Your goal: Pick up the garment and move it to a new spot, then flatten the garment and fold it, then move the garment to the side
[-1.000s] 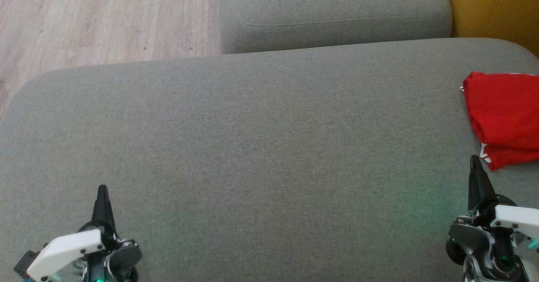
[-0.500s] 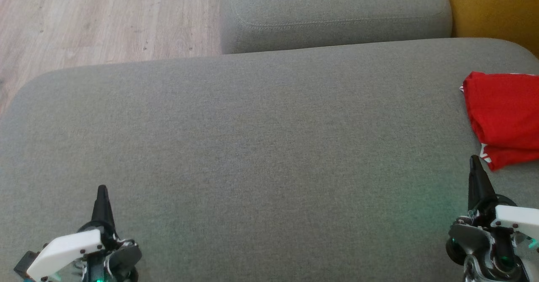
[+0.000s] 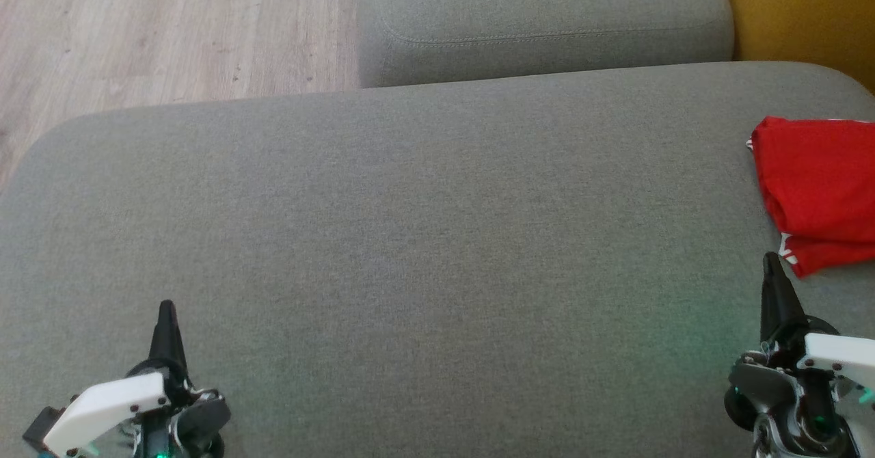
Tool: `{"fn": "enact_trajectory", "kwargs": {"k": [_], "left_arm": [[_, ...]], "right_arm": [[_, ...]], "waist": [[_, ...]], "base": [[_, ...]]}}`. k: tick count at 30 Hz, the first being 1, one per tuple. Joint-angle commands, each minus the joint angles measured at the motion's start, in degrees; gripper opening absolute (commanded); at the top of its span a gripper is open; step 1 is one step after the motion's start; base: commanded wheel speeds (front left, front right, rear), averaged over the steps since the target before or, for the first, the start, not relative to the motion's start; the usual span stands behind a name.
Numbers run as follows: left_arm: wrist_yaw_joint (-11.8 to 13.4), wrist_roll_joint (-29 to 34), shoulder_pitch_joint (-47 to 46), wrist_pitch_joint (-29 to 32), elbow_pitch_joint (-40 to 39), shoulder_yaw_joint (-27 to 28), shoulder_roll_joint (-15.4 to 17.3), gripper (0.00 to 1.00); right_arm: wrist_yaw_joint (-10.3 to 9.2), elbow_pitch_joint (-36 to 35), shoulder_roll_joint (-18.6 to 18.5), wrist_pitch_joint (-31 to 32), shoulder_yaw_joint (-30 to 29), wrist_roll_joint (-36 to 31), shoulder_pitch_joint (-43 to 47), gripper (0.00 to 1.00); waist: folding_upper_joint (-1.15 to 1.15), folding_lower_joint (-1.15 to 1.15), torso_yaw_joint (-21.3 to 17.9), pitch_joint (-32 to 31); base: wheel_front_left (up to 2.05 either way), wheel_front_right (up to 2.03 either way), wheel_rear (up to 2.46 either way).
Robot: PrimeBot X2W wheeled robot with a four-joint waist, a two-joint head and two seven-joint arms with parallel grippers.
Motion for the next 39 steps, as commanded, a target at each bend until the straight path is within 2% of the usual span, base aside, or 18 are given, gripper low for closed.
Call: {"fn": "enact_trajectory", "kwargs": {"k": [1, 39], "left_arm": [[-0.4, 0.6, -2.8, 0.2, -1.6, 2.0, 0.4, 0.0], [-0.4, 1.0, -2.8, 0.6, -1.6, 2.4, 0.1, 0.0]], "right_arm": [[0.4, -1.8, -0.2, 0.3, 1.0, -0.4, -2.9, 0.0], [0.4, -1.8, 0.0, 0.5, 0.7, -0.6, -3.0, 0.0]], "waist": [[0.0, 0.0, 0.0, 0.0], [0.0, 0.0, 0.0, 0.0]], "base": [[0.0, 0.0, 0.0], [0.0, 0.0, 0.0]]}}
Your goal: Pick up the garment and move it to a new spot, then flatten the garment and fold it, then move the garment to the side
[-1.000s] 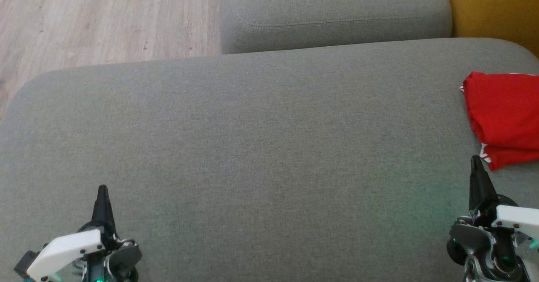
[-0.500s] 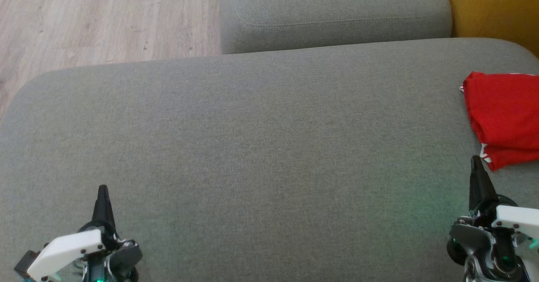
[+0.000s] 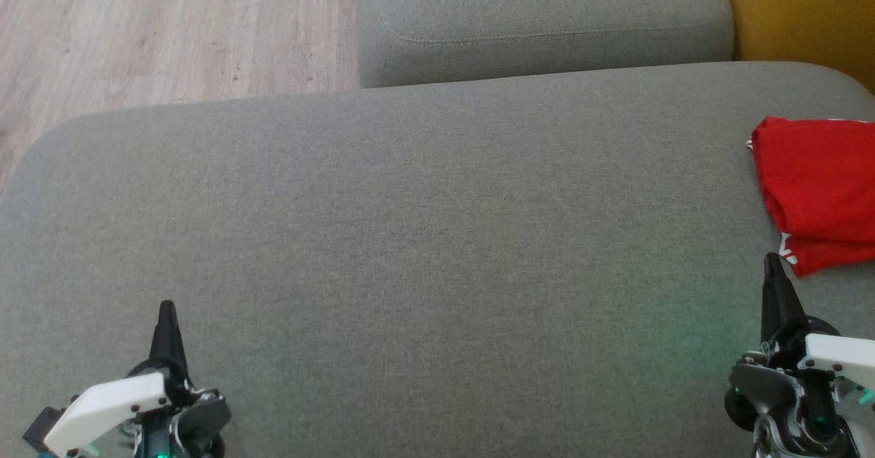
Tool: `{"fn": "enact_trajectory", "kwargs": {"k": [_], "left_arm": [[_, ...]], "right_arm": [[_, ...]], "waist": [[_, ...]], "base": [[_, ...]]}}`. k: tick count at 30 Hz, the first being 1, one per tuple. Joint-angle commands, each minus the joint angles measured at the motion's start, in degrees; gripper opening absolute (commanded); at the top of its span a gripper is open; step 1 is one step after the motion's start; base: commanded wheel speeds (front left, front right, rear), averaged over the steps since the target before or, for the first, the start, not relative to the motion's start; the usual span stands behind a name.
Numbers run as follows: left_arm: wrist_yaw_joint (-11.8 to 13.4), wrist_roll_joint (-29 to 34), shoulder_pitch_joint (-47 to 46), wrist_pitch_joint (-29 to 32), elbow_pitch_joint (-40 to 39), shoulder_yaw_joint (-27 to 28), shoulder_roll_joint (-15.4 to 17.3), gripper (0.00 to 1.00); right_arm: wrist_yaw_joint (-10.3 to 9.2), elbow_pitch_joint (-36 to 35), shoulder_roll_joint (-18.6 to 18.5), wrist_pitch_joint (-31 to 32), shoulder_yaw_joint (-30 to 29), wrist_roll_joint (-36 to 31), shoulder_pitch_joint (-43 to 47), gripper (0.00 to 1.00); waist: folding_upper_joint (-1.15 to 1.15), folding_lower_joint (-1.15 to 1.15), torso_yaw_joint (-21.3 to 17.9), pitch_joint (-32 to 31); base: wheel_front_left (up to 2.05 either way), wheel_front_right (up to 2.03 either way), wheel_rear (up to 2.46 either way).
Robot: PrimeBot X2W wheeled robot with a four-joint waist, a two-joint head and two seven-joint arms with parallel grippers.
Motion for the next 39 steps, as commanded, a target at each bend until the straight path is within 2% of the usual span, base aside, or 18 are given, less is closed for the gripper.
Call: {"fn": "enact_trajectory", "kwargs": {"k": [1, 39], "left_arm": [[-0.4, 0.6, -2.8, 0.5, -1.6, 2.1, 0.3, 0.0], [-0.4, 0.8, -2.9, 0.7, -1.6, 2.4, 0.2, 0.0]], "right_arm": [[0.4, -1.8, -0.3, 0.4, 1.1, -0.4, -3.0, 0.0], [0.4, -1.8, -0.2, 0.5, 1.0, -0.5, -3.0, 0.0]], "waist": [[0.0, 0.0, 0.0, 0.0], [0.0, 0.0, 0.0, 0.0]], "base": [[0.0, 0.0, 0.0], [0.0, 0.0, 0.0]]}}
